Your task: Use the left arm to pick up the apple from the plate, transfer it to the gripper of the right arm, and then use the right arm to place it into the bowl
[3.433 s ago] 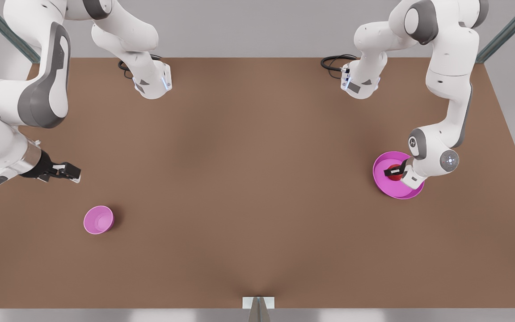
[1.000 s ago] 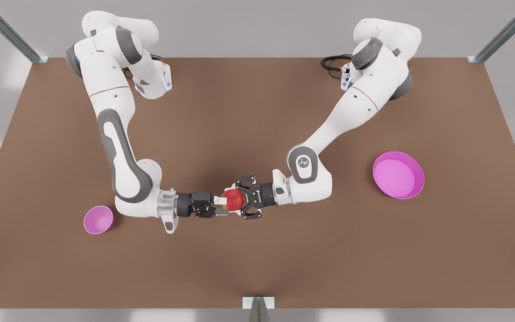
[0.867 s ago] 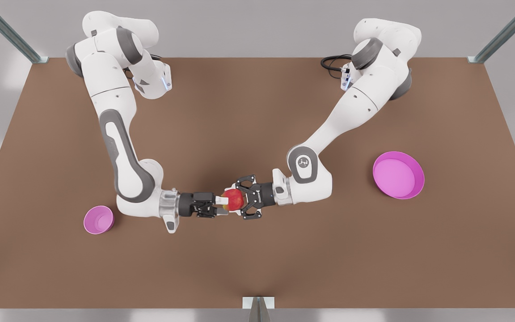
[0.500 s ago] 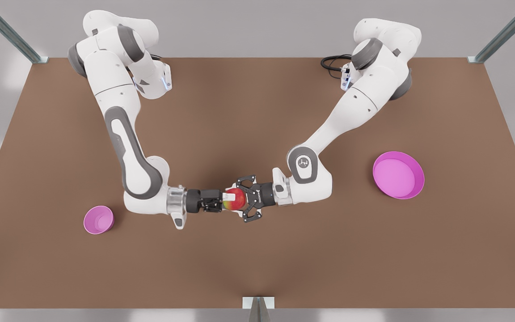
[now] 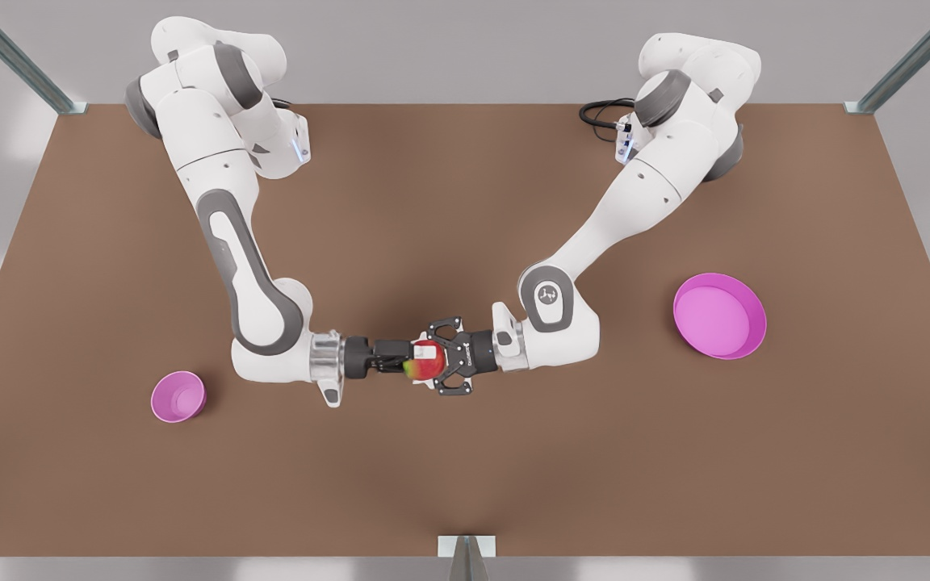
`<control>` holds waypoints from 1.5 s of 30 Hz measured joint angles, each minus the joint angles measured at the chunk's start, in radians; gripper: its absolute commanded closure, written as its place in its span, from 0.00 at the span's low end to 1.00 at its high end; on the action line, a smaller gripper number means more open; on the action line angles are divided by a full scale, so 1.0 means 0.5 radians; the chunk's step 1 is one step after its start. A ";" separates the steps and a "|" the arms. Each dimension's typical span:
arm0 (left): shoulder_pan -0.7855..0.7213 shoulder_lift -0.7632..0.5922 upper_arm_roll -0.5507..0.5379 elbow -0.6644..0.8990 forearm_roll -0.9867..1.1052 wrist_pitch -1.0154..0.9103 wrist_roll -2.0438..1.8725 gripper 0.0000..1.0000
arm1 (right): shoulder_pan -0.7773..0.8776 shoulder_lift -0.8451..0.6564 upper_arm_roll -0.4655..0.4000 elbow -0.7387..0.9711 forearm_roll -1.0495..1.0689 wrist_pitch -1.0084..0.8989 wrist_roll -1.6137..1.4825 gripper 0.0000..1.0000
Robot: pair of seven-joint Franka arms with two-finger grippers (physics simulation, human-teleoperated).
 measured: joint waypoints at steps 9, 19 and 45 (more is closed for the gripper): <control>0.002 0.015 0.018 -0.016 0.012 -0.011 0.033 0.00 | 0.008 0.001 -0.003 0.010 -0.003 0.011 0.069 0.33; 0.341 -0.985 0.678 -0.454 1.739 -0.619 -0.545 0.00 | -0.014 0.002 -0.025 0.112 -0.278 0.014 0.145 0.33; 0.356 -1.567 1.192 -0.352 2.609 -1.956 -2.718 0.00 | -0.700 -0.059 -0.158 0.108 -2.807 -0.061 0.496 0.33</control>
